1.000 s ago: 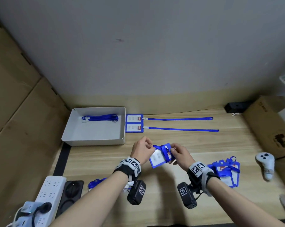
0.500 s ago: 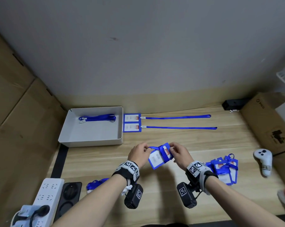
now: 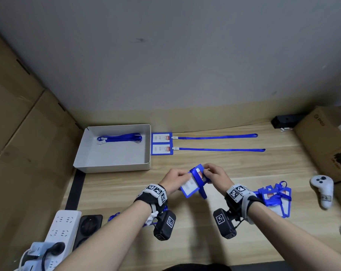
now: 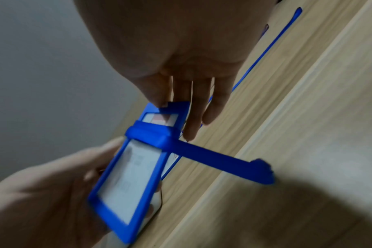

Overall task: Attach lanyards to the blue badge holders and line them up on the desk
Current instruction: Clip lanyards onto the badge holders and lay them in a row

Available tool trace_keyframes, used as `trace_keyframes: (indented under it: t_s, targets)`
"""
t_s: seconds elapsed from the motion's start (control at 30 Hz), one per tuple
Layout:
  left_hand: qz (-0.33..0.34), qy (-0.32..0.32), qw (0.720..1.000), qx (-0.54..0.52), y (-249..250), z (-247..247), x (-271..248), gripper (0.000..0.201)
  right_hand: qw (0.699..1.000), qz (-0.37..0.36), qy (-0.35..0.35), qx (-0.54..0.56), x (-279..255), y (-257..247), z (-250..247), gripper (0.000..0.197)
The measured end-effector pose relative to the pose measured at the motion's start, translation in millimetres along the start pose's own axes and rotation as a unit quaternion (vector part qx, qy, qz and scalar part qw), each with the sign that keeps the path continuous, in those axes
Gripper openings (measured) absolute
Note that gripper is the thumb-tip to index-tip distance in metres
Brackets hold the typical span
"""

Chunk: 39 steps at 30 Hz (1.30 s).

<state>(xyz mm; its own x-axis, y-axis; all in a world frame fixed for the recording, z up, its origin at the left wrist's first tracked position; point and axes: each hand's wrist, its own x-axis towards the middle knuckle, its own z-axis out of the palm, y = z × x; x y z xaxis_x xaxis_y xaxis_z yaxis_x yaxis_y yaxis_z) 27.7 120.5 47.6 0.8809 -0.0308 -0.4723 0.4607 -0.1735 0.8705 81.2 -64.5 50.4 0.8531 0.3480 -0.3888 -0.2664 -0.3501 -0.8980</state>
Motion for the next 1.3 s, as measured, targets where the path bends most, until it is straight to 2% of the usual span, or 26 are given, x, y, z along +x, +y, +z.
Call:
trace_keyframes:
  t_s: [0.07, 0.13, 0.23, 0.3, 0.33, 0.37, 0.4, 0.43, 0.47, 0.53, 0.57, 0.6, 0.63, 0.7, 0.77, 0.8, 0.87, 0.93, 0.97, 1.07, 1.2, 1.3]
  targets:
    - [0.036, -0.012, 0.999, 0.015, -1, 5, 1, 0.015, 0.996, 0.048, -0.017, 0.073, -2, -5, 6, 0.015]
    - [0.056, 0.034, 0.996, 0.058, -3, 3, 4, 0.013, 0.985, 0.108, -0.034, 0.127, -5, -6, 9, 0.016]
    - [0.025, 0.096, 0.977, 0.188, -11, -9, 6, 0.016, 0.982, 0.15, -0.073, 0.093, -8, 2, 6, 0.027]
    - [-0.002, 0.054, 0.951, 0.305, -20, -19, 3, 0.017, 0.991, 0.13, -0.033, 0.023, -7, 12, 0, 0.02]
    - [-0.006, 0.005, 0.95, 0.313, -28, -22, 2, 0.016, 0.994, 0.109, -0.002, -0.01, -7, 15, -4, 0.014]
    - [-0.01, -0.051, 0.958, 0.282, -34, -24, -2, 0.015, 0.995, 0.089, 0.024, -0.034, -7, 18, -9, 0.008]
    - [-0.017, -0.1, 0.969, 0.227, -41, -25, -5, 0.014, 0.995, 0.072, 0.043, -0.056, -7, 21, -13, 0.009]
    - [-0.023, -0.121, 0.977, 0.176, -46, -25, -10, 0.012, 0.993, 0.063, 0.06, -0.084, -7, 26, -17, 0.015]
    - [-0.026, -0.109, 0.982, 0.151, -50, -25, -12, 0.009, 0.988, 0.066, 0.076, -0.117, -6, 32, -21, 0.019]
    - [-0.036, -0.021, 0.984, 0.176, -60, -24, -9, 0.009, 0.97, 0.11, 0.098, -0.191, -6, 46, -32, 0.023]
    - [-0.052, 0.019, 0.975, 0.216, -63, -24, -8, 0.01, 0.961, 0.137, 0.099, -0.221, -7, 52, -37, 0.022]
    - [-0.073, 0.032, 0.961, 0.264, -66, -25, -8, 0.012, 0.954, 0.154, 0.094, -0.239, -8, 58, -40, 0.021]
    - [-0.087, 0.018, 0.947, 0.308, -66, -25, -9, 0.015, 0.949, 0.167, 0.083, -0.254, -10, 62, -43, 0.021]
    - [-0.092, -0.049, 0.931, 0.351, -65, -23, -11, 0.017, 0.93, 0.18, 0.048, -0.316, -14, 65, -43, 0.031]
    - [-0.08, -0.109, 0.935, 0.328, -60, -19, -13, 0.017, 0.907, 0.164, 0.028, -0.387, -18, 63, -38, 0.039]
    - [-0.072, -0.13, 0.941, 0.304, -58, -16, -15, 0.018, 0.908, 0.14, 0.027, -0.394, -19, 60, -33, 0.039]
    - [-0.052, -0.15, 0.953, 0.257, -53, -13, -19, 0.018, 0.928, 0.064, 0.011, -0.367, -21, 55, -23, 0.041]
    - [-0.029, -0.145, 0.963, 0.224, -50, -13, -23, 0.016, 0.95, -0.007, -0.068, -0.305, -24, 48, -9, 0.048]
    - [-0.019, -0.135, 0.967, 0.213, -50, -14, -25, 0.015, 0.958, -0.017, -0.124, -0.259, -26, 46, -1, 0.05]
    - [-0.004, -0.078, 0.976, 0.203, -55, -23, -33, 0.015, 0.961, 0.043, -0.23, -0.148, -32, 45, 23, 0.041]
    - [-0.031, -0.011, 0.977, 0.21, -72, -41, -46, 0.016, 0.96, 0.03, -0.242, -0.135, -28, 62, 39, 0.007]
    - [-0.05, -0.013, 0.976, 0.211, -83, -48, -53, 0.016, 0.961, 0.018, -0.231, -0.149, -25, 67, 41, 0.016]
